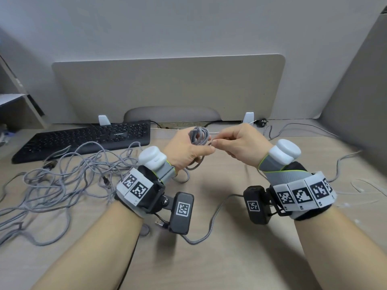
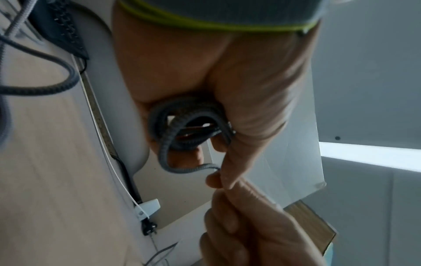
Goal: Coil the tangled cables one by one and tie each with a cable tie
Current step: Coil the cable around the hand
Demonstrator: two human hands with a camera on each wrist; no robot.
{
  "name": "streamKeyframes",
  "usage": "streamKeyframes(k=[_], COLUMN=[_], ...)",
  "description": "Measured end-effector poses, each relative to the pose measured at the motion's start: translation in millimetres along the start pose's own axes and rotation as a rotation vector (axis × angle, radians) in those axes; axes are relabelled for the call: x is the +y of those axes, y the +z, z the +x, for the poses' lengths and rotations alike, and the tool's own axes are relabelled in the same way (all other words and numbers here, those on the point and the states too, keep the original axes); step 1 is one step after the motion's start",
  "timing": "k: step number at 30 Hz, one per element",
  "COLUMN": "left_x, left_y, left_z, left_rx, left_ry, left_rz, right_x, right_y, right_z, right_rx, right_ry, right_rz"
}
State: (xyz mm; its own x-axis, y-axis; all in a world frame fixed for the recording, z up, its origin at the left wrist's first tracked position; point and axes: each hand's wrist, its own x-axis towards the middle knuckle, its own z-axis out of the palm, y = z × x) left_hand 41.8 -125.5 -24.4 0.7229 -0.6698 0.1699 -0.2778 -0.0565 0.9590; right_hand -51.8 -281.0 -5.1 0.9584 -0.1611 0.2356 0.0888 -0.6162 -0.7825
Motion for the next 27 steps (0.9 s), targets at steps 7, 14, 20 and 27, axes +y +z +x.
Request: streamKeyframes(k=[7,14,20,27], left_x=[-1.1,-4.9,-3.1,0.5], left_y=[2.2,-27.9,-24.5,8.5], left_z=[-2.5,11.1,8.6,0.7], left_rx=[-0.029,0.310,0.205,0.089], left_ry=[-0.076,-0.101,-0.116,-0.130], left_rz=[-0.034,-0.216,-0.393,-0.400], right_x=[0.9,-1.4,-7.3,-19.0], right_y=[-0.4,-2.2,0.0,4.0], right_z=[1.1,-1.3,-1.4,-5.4], right_rx=[0.013,-0.044,0.000,0.027], right_ry=[0.025,0.071,0.025,-0.066], right_rz=[0.022,0.020,0.041,0.053])
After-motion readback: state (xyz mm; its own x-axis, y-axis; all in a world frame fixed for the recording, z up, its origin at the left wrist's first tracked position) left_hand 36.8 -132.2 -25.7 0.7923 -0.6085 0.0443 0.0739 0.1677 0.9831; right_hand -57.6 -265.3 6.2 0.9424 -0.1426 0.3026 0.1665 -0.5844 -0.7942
